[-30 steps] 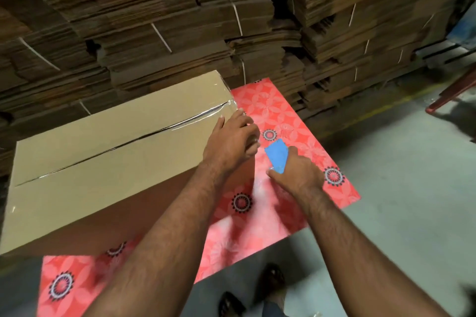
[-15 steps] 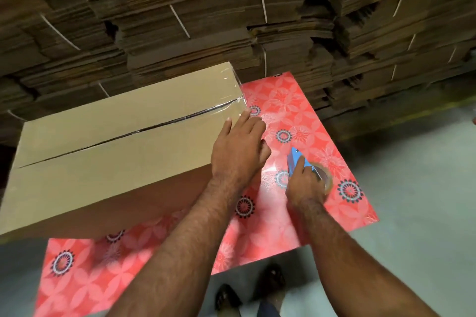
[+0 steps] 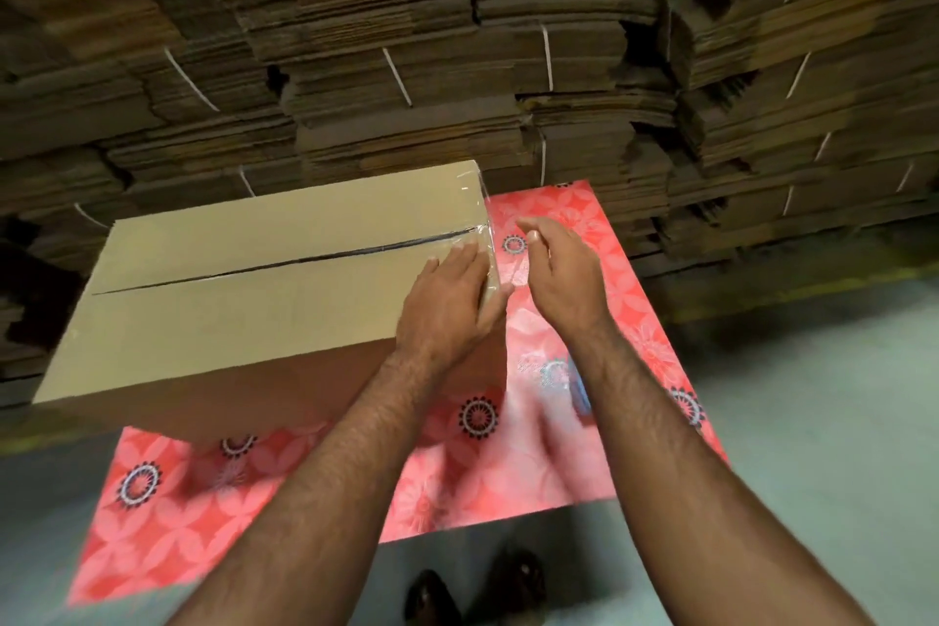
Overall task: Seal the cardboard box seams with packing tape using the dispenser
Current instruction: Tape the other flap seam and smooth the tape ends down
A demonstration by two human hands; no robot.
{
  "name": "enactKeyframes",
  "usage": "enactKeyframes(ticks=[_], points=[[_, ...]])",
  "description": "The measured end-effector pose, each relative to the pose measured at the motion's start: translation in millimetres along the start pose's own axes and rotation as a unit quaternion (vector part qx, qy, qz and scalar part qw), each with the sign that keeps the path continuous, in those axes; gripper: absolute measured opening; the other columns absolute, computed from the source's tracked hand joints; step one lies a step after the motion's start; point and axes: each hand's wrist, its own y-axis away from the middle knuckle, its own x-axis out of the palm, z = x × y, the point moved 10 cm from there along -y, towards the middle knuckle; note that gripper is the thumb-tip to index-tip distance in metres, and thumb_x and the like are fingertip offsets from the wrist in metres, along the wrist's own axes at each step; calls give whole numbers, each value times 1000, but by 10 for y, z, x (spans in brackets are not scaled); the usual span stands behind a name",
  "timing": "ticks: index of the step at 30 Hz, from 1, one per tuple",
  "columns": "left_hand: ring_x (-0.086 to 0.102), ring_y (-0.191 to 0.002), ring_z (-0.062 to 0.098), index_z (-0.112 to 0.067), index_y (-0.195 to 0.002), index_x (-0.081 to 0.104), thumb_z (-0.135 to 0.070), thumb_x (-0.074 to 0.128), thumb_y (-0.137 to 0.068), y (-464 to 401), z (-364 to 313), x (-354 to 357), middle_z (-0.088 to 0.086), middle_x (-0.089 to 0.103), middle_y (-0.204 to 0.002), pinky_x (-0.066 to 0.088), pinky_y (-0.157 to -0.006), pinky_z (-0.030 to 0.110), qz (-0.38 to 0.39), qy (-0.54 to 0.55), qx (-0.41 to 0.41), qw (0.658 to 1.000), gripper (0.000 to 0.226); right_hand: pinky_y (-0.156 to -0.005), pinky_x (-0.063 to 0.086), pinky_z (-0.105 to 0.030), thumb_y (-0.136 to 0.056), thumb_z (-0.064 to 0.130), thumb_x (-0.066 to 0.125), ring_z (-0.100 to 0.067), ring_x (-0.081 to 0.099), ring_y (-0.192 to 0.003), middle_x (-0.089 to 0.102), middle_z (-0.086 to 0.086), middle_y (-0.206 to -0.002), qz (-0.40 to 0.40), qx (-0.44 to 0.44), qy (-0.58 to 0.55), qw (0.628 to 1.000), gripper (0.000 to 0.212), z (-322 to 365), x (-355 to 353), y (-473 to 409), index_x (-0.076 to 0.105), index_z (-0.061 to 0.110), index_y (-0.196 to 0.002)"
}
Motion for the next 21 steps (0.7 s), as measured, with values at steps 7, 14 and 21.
enactKeyframes(ticks=[7, 14, 21], points=[[57, -126, 27, -9, -129, 64, -43, 53, -92, 113, 37, -123, 10, 61, -137, 47, -105, 43, 19, 44, 159, 986, 52, -112, 35, -27, -84, -1, 55, -29, 52, -130, 59, -14, -138, 196, -146, 102, 964, 52, 366, 527, -69, 61, 8, -135], [58, -126, 26, -20, -118, 73, -49, 66, -73, 334, 324, -306, 10, 61, -138, 47, -99, 43, 41, 31, 213, 976, 54, -88, 35, -35, -82, 4, 61, -13, 52, -131, 58, 11, -142, 243, -215, 272, 906, 61, 289, 726, 29, 61, 33, -135], [43, -132, 23, -45, -123, 68, -55, 59, -67, 914, 881, -548, -1, 51, -143, 23, -95, 38, 19, 46, 73, 996, 57, -85, 48, -42, -81, 11, 60, -28, 68, -97, 72, 3, -122, 197, -264, 199, 923, 40, 572, 788, 515, 73, 24, -117]])
